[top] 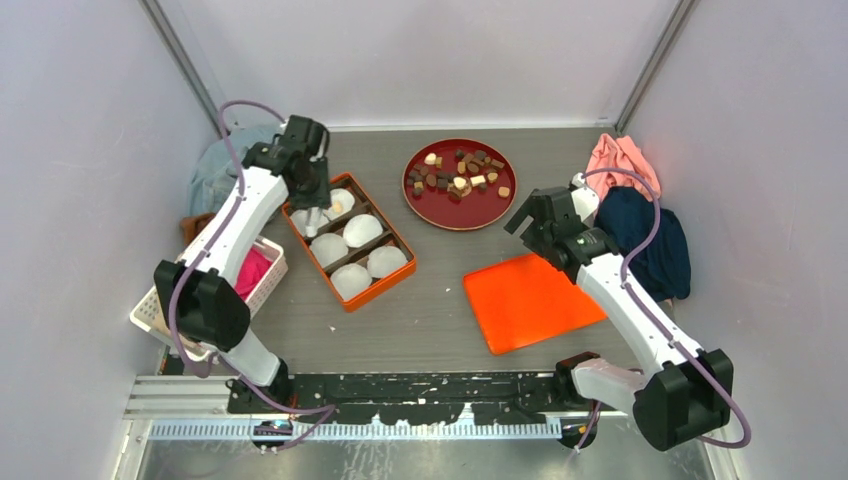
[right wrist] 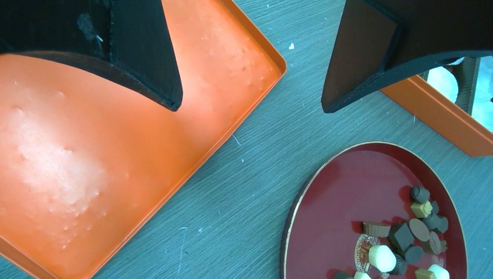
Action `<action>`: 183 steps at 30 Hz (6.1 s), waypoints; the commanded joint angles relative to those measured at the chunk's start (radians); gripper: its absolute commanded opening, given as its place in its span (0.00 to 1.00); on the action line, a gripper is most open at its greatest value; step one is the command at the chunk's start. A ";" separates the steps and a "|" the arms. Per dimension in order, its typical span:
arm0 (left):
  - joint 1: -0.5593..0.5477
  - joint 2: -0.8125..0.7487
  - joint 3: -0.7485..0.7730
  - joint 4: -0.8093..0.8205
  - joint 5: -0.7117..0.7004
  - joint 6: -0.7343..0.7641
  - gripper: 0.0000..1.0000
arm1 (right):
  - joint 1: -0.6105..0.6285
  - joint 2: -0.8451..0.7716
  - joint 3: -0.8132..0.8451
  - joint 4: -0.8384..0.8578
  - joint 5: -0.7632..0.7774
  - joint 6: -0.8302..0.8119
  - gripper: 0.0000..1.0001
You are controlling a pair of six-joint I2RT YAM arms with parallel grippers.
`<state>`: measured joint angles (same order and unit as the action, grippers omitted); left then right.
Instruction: Pack the chocolate
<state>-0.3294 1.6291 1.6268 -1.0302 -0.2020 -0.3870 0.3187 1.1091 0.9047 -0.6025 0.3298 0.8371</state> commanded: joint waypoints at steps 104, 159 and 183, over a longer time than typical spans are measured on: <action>-0.312 0.448 0.356 0.129 0.044 0.010 0.19 | -0.003 -0.062 0.005 -0.020 0.026 0.013 0.95; -0.306 0.677 0.606 0.007 -0.055 0.017 0.41 | -0.004 -0.065 -0.006 -0.018 0.025 0.016 0.95; -0.306 0.437 0.446 0.030 -0.023 0.011 0.25 | -0.003 -0.038 0.004 -0.001 0.009 0.016 0.95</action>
<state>-0.6411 2.1746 2.1002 -1.0260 -0.2245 -0.3813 0.3187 1.0672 0.8913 -0.6327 0.3367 0.8444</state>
